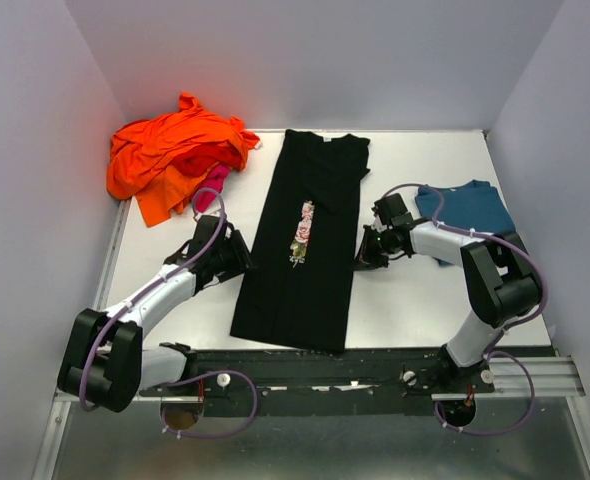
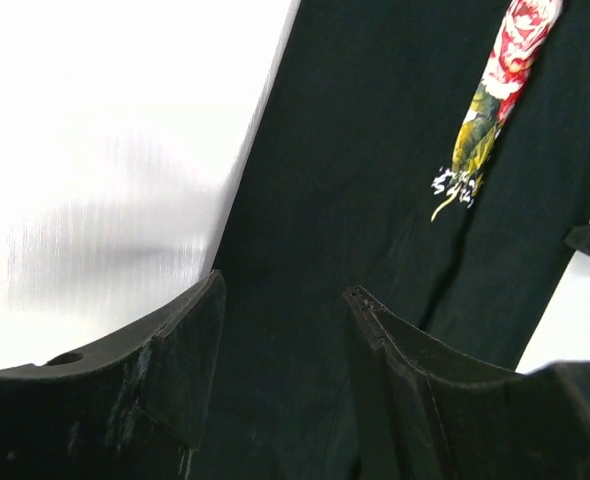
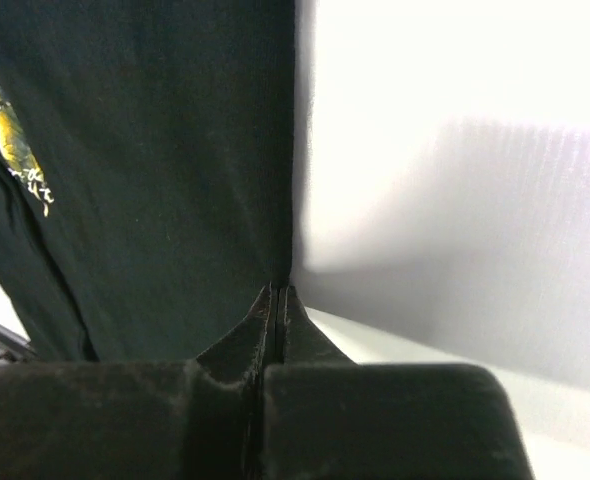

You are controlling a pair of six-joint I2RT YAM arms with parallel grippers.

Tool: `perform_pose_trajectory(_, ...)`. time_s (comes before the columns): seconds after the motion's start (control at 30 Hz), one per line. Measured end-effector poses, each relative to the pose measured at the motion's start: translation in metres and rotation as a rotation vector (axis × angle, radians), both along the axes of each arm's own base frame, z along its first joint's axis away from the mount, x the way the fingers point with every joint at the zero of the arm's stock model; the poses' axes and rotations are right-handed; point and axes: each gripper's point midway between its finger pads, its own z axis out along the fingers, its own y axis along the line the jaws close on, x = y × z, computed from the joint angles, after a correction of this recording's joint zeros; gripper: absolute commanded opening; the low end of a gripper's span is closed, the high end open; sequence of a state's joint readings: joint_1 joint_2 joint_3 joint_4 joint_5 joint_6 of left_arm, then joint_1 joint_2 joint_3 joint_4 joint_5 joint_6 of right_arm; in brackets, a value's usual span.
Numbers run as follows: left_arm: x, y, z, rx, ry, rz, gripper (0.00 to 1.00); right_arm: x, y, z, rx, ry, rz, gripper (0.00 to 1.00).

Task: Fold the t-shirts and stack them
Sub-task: Rotate the tshirt 90 degrees

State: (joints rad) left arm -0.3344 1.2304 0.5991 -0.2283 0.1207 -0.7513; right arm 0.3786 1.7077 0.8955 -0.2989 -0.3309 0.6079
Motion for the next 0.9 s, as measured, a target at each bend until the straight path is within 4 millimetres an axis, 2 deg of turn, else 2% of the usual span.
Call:
perform_pose_trajectory(0.13,-0.011,0.000,0.000,0.005,0.023,-0.006,0.64,0.005,-0.009,0.000,-0.063,-0.006,-0.014,0.01)
perform_pose_trajectory(0.3,-0.040,-0.014,-0.008,0.002,0.067,-0.067,0.64,0.015,-0.033,0.001,-0.146,-0.015,-0.066,0.01)
perform_pose_trajectory(0.33,-0.046,-0.017,-0.011,0.003,0.083,-0.079,0.64,0.016,-0.038,0.001,-0.163,-0.019,-0.077,0.12)
perform_pose_trajectory(0.37,-0.052,-0.020,-0.014,0.005,0.097,-0.092,0.64,0.017,-0.044,0.001,-0.184,-0.023,-0.086,0.29)
perform_pose_trajectory(0.4,-0.061,-0.024,-0.018,0.005,0.113,-0.108,0.64,0.017,-0.048,0.002,-0.200,-0.027,-0.093,0.56)
perform_pose_trajectory(0.43,-0.068,-0.025,-0.020,0.006,0.128,-0.118,0.64,0.017,-0.052,0.003,-0.212,-0.031,-0.101,0.65)
perform_pose_trajectory(0.47,-0.073,-0.027,-0.022,0.005,0.136,-0.125,0.64,0.015,-0.054,0.004,-0.216,-0.034,-0.103,0.68)
perform_pose_trajectory(0.53,-0.085,-0.030,-0.025,-0.003,0.153,-0.140,0.64,0.012,-0.056,0.011,-0.207,-0.058,-0.094,0.68)
perform_pose_trajectory(0.6,-0.094,-0.033,-0.025,-0.008,0.162,-0.153,0.64,0.000,-0.057,0.012,-0.190,-0.056,-0.084,0.68)
perform_pose_trajectory(0.8,-0.110,-0.036,-0.021,-0.013,0.189,-0.173,0.63,-0.064,-0.054,0.010,-0.128,-0.019,-0.029,0.63)
perform_pose_trajectory(0.9,-0.118,-0.034,-0.022,-0.007,0.211,-0.177,0.58,-0.097,-0.049,0.009,-0.093,0.009,0.004,0.59)
